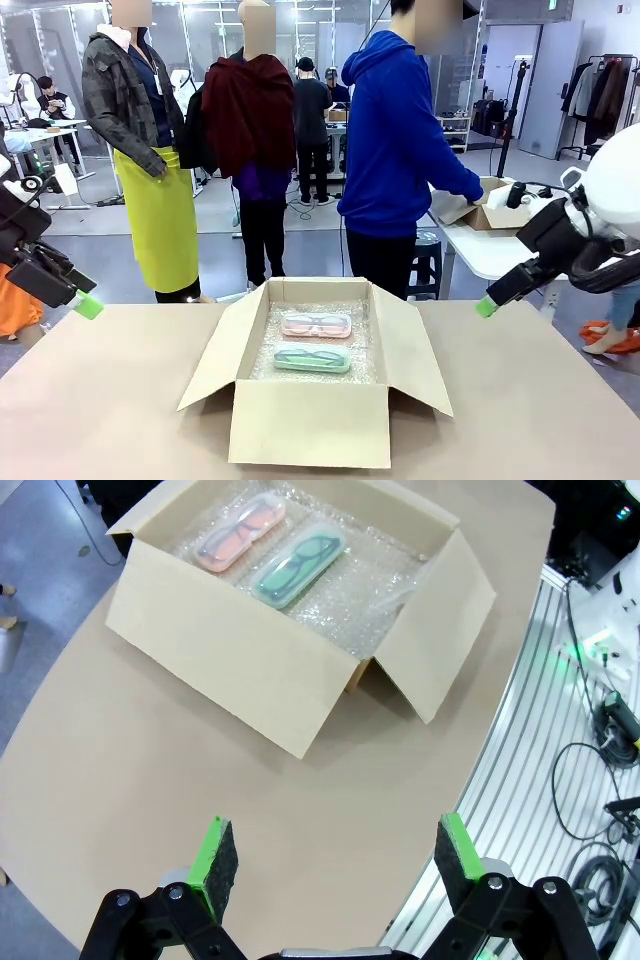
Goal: Pack the glasses set securely to prepare it for shipping.
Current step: Position the Package Box on the left side of the table.
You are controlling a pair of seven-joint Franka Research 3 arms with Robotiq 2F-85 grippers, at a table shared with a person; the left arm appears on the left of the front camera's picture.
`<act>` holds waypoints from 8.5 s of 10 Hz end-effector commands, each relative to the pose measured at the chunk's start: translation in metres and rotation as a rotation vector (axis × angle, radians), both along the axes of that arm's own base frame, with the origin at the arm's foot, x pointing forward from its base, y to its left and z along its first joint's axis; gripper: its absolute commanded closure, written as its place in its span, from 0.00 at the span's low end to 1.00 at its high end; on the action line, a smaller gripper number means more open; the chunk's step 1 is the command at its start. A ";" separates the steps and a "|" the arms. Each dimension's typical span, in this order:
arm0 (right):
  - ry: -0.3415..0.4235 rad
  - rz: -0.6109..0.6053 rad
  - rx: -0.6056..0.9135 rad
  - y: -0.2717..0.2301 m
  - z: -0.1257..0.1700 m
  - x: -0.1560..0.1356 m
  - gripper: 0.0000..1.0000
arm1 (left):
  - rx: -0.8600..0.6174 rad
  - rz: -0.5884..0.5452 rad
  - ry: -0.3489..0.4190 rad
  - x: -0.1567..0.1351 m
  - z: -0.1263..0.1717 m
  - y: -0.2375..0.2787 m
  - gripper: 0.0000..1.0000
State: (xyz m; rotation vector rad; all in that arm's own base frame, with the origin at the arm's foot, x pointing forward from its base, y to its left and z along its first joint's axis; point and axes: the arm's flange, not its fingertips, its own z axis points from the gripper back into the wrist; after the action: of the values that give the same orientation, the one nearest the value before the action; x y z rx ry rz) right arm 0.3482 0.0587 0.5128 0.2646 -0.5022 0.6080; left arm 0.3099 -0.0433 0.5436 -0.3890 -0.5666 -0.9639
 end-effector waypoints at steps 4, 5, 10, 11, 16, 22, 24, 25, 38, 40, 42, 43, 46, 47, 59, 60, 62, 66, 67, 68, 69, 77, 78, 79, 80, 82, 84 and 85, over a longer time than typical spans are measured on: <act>0.000 0.008 0.002 0.001 -0.002 0.001 0.00 | -0.025 -0.023 -0.006 -0.001 0.000 0.001 0.00; 0.000 0.008 0.002 0.001 -0.002 0.001 0.00 | -0.025 -0.023 -0.006 -0.001 0.000 0.001 0.00; 0.000 0.008 0.002 0.001 -0.002 0.001 0.00 | -0.025 -0.023 -0.006 -0.001 0.000 0.001 0.00; 0.000 0.008 0.002 0.001 -0.002 0.001 0.00 | -0.025 -0.023 -0.006 -0.001 0.000 0.001 0.00; 0.000 0.008 0.002 0.001 -0.002 0.001 0.00 | -0.125 0.141 0.223 0.068 0.015 0.002 0.00; 0.000 0.008 0.002 0.001 -0.002 0.001 0.00 | -0.465 0.221 0.611 0.140 -0.090 0.053 0.00; 0.000 0.008 0.002 0.001 -0.002 0.001 0.00 | -0.524 0.236 0.695 0.157 -0.128 0.061 0.00; 0.000 0.008 0.002 0.001 -0.002 0.001 0.00 | -0.563 0.237 0.717 0.165 -0.145 0.065 0.00; 0.000 0.008 0.002 0.001 -0.002 0.001 0.00 | -0.729 0.344 0.625 0.195 -0.225 0.047 0.00; 0.000 0.008 0.002 0.001 -0.002 0.001 0.00 | -0.757 0.373 0.646 0.199 -0.249 0.042 0.00; 0.000 0.008 0.002 0.001 -0.002 0.001 0.00 | -0.767 0.421 0.698 0.199 -0.270 0.031 0.00; 0.000 0.008 0.002 0.001 -0.002 0.001 0.00 | -0.778 0.447 0.702 0.199 -0.278 0.026 0.00; 0.000 0.008 0.002 0.001 -0.002 0.001 0.00 | -0.761 0.461 0.738 0.197 -0.289 0.002 0.00; 0.000 0.008 0.002 0.001 -0.002 0.001 0.00 | -0.757 0.463 0.756 0.197 -0.292 -0.004 0.00; 0.000 0.008 0.002 0.001 -0.002 0.001 0.00 | -0.898 0.401 0.963 0.192 -0.280 -0.001 1.00; 0.000 0.008 0.002 0.001 -0.002 0.001 0.00 | -0.905 0.399 0.983 0.192 -0.279 0.000 0.94; 0.000 0.008 0.002 0.001 -0.002 0.001 0.00 | -0.907 0.376 0.988 0.190 -0.274 -0.003 1.00; 0.000 0.008 0.002 0.001 -0.002 0.001 0.00 | -0.871 0.371 1.010 0.194 -0.280 -0.007 1.00; 0.000 0.008 0.002 0.001 -0.002 0.001 0.00 | -0.891 0.366 0.972 0.190 -0.278 -0.005 1.00; 0.000 0.008 0.002 0.001 -0.002 0.001 0.00 | -0.891 0.366 0.972 0.190 -0.278 -0.005 1.00; 0.000 0.008 0.002 0.001 -0.002 0.001 0.00 | -0.891 0.366 0.972 0.190 -0.278 -0.005 1.00; 0.000 0.008 0.002 0.001 -0.002 0.001 0.00 | -0.860 0.272 0.958 0.198 -0.256 0.075 0.97; 0.000 0.008 0.002 0.001 -0.002 0.001 0.00 | -0.892 0.294 0.951 0.200 -0.256 0.099 0.97; 0.000 0.008 0.002 0.001 -0.002 0.001 0.00 | -0.912 0.312 0.944 0.201 -0.257 0.123 0.97; 0.000 0.008 0.002 0.001 -0.002 0.001 0.00 | -0.916 0.315 0.926 0.200 -0.257 0.144 0.97; 0.000 0.008 0.002 0.001 -0.002 0.001 0.00 | -0.906 0.315 0.917 0.198 -0.251 0.197 0.97; 0.000 0.008 0.002 0.001 -0.002 0.001 0.00 | -0.884 0.320 0.920 0.194 -0.249 0.251 0.97; 0.000 0.008 0.002 0.001 -0.002 0.001 0.00 | -0.890 0.329 0.923 0.193 -0.247 0.273 0.97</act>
State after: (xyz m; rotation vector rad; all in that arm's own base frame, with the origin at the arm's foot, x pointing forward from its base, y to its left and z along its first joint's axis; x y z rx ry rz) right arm 0.3495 0.0583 0.5114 0.2774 -0.4990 0.6122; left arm 0.4974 0.2124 0.2938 -1.3655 -0.1652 -0.0570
